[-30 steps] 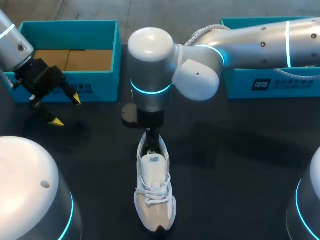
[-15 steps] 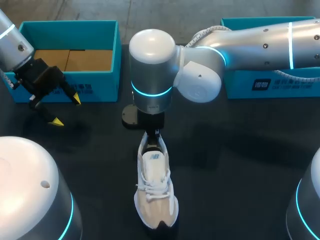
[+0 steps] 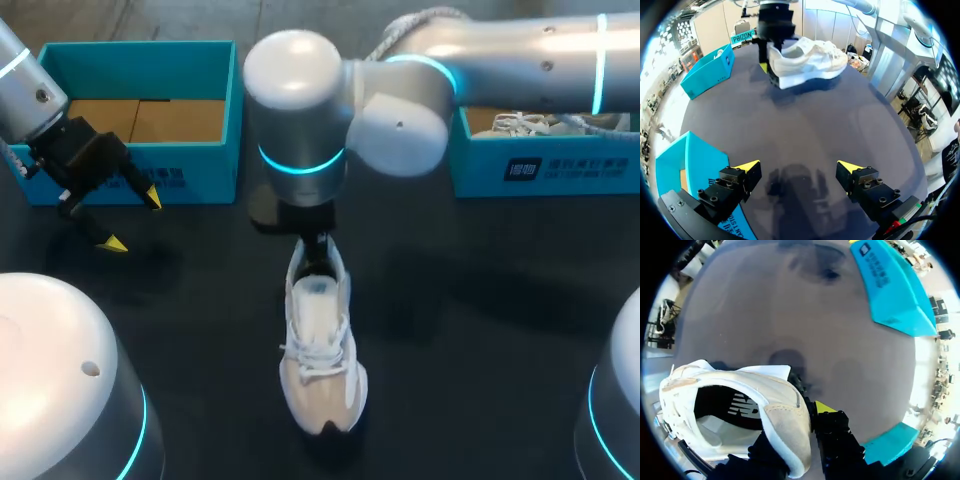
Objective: Take the shoe out of the shoebox, open the shoe tongue, remove and reinsert the insole, then place the shoe into the shoebox
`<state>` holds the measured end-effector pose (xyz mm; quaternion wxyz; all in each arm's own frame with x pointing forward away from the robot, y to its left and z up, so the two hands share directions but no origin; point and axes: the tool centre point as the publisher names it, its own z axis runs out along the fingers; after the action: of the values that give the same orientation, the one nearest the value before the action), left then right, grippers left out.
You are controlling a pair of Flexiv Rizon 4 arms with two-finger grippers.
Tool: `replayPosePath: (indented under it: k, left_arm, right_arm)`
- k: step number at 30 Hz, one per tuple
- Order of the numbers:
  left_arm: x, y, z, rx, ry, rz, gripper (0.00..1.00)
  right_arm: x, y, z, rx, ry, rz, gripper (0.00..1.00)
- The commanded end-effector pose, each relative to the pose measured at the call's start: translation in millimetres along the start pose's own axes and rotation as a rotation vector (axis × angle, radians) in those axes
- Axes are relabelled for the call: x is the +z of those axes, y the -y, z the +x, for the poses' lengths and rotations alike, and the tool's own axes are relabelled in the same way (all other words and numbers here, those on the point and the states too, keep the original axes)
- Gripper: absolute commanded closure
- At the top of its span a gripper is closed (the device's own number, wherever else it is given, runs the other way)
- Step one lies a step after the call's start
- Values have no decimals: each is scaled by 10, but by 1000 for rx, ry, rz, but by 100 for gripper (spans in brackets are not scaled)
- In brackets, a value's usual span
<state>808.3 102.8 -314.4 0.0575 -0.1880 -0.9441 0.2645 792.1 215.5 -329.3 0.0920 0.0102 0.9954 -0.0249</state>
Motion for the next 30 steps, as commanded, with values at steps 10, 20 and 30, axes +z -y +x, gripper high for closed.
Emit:
replayPosePath:
  k: [10,20,30]
  left_arm:
    - [-3,0,2,0,-1,-2,0]
    - [-3,0,2,0,-1,-2,0]
    - [-3,0,2,0,-1,-2,0]
  right_arm:
    - [-829,609,-479,23,29,-12,100]
    - [-829,609,-479,23,29,-12,100]
    - [-829,609,-479,23,29,-12,100]
